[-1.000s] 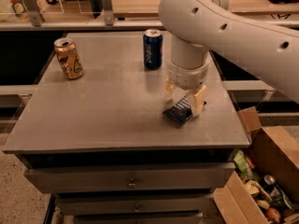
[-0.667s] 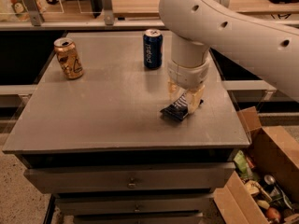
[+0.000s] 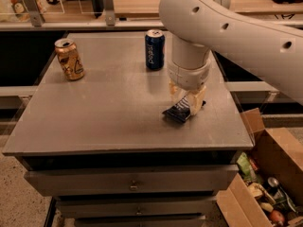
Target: Move rxbar blueberry near orange can
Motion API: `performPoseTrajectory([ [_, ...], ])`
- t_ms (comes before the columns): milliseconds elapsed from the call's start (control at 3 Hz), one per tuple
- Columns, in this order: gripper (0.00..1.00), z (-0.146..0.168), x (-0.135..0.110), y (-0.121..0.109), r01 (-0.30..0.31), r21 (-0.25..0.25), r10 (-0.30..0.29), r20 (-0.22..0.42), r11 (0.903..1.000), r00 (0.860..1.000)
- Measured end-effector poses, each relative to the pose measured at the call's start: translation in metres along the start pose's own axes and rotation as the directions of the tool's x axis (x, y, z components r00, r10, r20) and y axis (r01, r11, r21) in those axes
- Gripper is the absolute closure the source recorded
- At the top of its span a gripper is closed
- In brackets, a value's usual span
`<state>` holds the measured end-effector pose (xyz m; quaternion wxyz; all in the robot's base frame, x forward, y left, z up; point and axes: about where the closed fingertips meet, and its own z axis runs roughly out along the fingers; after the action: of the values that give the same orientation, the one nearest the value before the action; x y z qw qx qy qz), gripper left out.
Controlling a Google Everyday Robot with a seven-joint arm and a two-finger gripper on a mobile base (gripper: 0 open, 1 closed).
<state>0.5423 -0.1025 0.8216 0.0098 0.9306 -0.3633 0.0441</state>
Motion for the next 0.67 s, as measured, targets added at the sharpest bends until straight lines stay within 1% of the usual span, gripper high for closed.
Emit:
performPoseTrajectory([
  [333, 1.0, -0.021, -0.011, -0.015, 0.046, 0.077, -0.045, -0.014, 0.996, 0.999],
  [667, 1.0, -0.048, -0.025, -0.035, 0.102, 0.164, -0.098, -0.031, 0.9812, 0.995],
])
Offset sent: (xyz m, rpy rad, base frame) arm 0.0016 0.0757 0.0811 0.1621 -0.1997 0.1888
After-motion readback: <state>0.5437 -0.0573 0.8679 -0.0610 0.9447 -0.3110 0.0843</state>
